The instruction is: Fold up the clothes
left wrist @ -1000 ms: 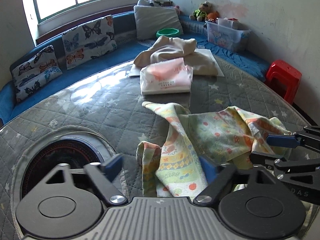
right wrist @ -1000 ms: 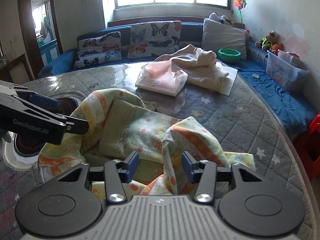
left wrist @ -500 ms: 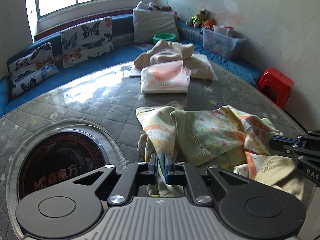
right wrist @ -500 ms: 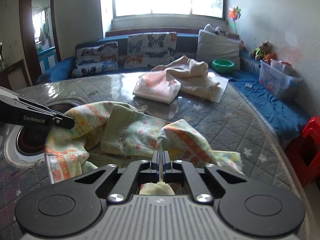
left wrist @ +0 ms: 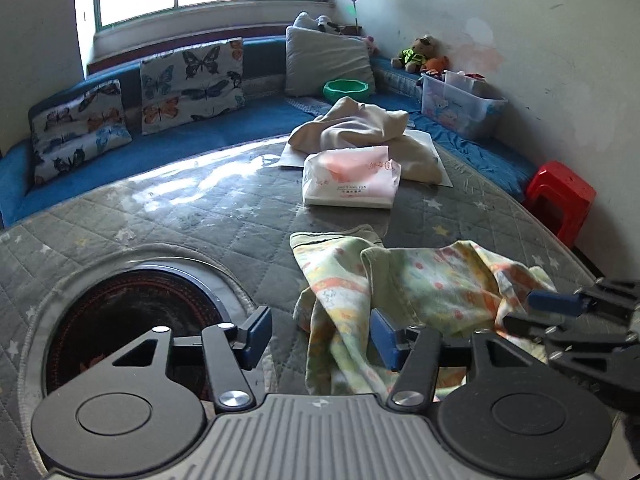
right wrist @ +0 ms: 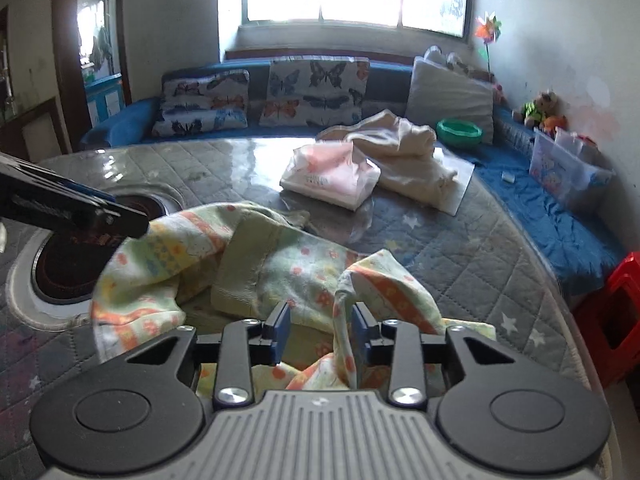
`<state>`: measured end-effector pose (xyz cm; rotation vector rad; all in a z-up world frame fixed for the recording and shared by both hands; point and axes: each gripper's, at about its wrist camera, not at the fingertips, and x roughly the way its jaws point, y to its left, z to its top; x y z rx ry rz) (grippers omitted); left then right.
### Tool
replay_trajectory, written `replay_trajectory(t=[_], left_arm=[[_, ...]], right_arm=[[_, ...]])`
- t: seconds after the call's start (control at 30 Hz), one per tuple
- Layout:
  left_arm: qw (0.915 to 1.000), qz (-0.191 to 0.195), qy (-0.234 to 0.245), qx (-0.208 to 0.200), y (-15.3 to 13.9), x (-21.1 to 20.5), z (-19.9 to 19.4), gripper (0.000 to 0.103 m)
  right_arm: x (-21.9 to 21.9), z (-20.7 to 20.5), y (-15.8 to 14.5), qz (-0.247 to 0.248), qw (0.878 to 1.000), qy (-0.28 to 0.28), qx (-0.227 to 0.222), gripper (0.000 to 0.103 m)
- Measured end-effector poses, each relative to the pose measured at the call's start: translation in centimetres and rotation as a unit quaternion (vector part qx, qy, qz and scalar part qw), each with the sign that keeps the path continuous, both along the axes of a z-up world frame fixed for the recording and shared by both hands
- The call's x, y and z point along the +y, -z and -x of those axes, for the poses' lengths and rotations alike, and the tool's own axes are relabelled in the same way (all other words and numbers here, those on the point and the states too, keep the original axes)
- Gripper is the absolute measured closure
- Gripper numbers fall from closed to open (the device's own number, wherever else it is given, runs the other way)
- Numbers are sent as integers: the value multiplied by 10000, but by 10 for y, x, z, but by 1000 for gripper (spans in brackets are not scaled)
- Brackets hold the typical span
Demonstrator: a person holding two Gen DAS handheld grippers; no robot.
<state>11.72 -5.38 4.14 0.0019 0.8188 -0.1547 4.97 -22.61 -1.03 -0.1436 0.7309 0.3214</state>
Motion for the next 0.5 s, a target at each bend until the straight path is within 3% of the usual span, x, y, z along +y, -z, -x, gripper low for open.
replay_trajectory(t=[0.03,0.1,0.17,0.2,0.3,0.37,0.5], left_arm=[[10000,38,-27,52,1,0,-4,34],[9999,50,-40,141,5,-3,-12,33],[9997,24,-7,229,10,-6,-20,35],[9996,13,27,281,14,-8,-23,41],[9990,74,119,421,22,-8,-27,92],[9985,131,166,499,27,-7,-28,95],[9995,91,246,193,21,-1,-2,100]], right_arm=[[0,-3,4,36,10000,6,37,70],[1,-7,11,112,9999,36,82,72],[-1,-10,17,128,9998,58,154,89],[-2,-9,20,133,9998,62,154,92],[-5,0,20,341,9993,79,-99,100],[-10,9,15,361,9989,122,-269,100],[-22,31,2,329,9972,282,-613,101]])
